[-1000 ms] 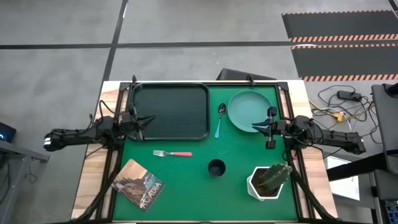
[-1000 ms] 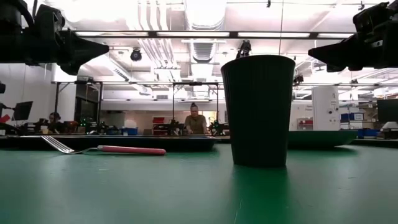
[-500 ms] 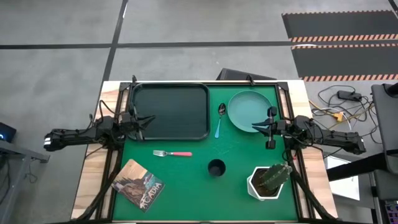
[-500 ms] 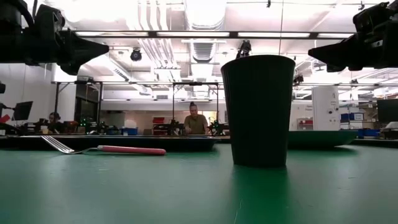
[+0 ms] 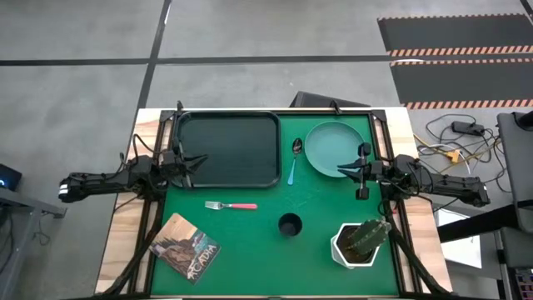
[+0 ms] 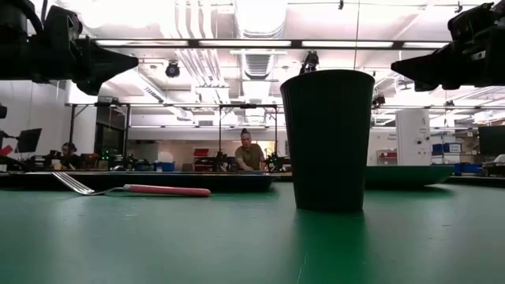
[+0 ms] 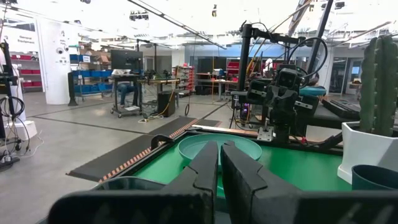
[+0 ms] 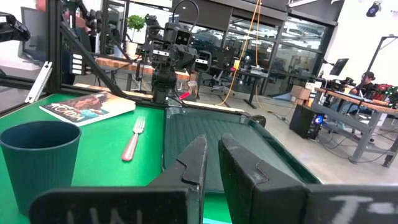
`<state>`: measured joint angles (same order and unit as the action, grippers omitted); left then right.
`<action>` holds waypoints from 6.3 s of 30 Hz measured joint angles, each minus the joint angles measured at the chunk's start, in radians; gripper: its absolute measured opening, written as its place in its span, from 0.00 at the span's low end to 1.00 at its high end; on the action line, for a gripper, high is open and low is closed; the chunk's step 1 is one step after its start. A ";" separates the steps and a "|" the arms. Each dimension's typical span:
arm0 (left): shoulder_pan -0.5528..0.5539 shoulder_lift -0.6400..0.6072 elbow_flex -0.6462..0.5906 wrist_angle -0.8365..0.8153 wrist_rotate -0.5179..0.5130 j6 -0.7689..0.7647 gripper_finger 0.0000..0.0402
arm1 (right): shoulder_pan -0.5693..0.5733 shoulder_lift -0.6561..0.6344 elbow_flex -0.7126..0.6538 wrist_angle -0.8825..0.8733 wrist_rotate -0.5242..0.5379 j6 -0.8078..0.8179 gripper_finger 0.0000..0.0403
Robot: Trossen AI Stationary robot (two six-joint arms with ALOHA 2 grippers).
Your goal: Pick and place plate/cup/fork/spoon on tray
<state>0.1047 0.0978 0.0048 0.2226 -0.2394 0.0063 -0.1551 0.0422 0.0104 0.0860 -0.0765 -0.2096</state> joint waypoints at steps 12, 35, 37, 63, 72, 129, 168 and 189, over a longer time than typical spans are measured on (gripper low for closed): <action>0.000 0.000 0.000 0.000 0.000 0.000 0.00 | 0.000 0.000 0.000 0.000 0.000 0.000 0.08; 0.000 0.000 0.000 0.080 0.000 -0.001 0.00 | 0.000 0.000 0.000 0.010 -0.001 0.229 0.08; 0.000 0.000 0.000 0.138 0.000 -0.002 0.00 | 0.000 0.000 0.000 0.009 -0.001 0.315 0.08; -0.002 0.363 0.120 0.554 0.022 -0.439 0.00 | 0.000 0.021 0.019 0.504 0.002 0.152 0.08; -0.062 0.756 0.368 0.547 0.091 -0.445 0.00 | 0.000 0.025 0.066 0.499 -0.002 0.118 0.08; -0.362 1.667 1.311 -0.444 -0.007 -0.326 0.49 | 0.000 0.025 0.068 0.533 0.078 0.015 0.08; -0.393 1.787 1.300 -0.375 0.026 -0.396 0.25 | 0.000 0.026 0.068 0.529 0.078 0.008 0.08; -0.353 1.657 1.304 -0.406 0.028 -0.419 0.01 | 0.000 0.025 0.068 0.529 0.078 0.013 0.08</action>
<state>-0.2483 1.7546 1.3087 -0.1837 -0.2110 -0.4128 -0.1553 0.0669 0.0788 0.6151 0.0017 -0.1967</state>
